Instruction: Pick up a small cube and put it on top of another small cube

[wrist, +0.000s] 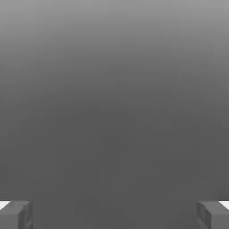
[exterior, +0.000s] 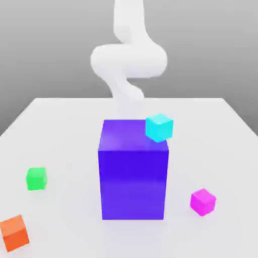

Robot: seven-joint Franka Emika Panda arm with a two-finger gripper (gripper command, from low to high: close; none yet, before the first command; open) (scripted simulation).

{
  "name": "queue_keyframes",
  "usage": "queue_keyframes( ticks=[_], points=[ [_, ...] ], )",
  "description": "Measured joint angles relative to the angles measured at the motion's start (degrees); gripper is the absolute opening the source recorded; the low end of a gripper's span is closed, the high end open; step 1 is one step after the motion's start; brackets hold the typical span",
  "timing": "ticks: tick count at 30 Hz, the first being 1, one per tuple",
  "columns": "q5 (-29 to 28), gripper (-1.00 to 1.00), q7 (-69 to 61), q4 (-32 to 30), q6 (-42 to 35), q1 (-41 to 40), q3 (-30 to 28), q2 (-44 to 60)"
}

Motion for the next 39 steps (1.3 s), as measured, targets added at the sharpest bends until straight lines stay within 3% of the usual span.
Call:
queue_keyframes(
  ticks=[9, 16, 20, 24, 31, 32, 39],
  points=[
    [7.96, 0.0, -5.97, -8.36, 9.8, 10.21, 1.19, 17.84],
    [9.69, 0.0, -7.38, -14.84, 17.64, 15.45, 5.53, 31.17],
    [6.1, 0.0, -4.91, -18.7, 22.49, 18.15, 8.01, 38.54],
    [-2.96, 0.0, 1.45, -22.13, 27.37, 20.93, 7.52, 45.64],
    [-9.08, 0.0, 5.94, -20.42, 37.77, 24.32, 3.09, 58.79],
    [-9.19, -1.0, 6.06, -20.26, 38.55, 24.53, 2.86, 59.77],
    [-9.42, -1.0, 6.22, -20.29, 38.4, 24.43, 2.92, 59.54]
  ],
)
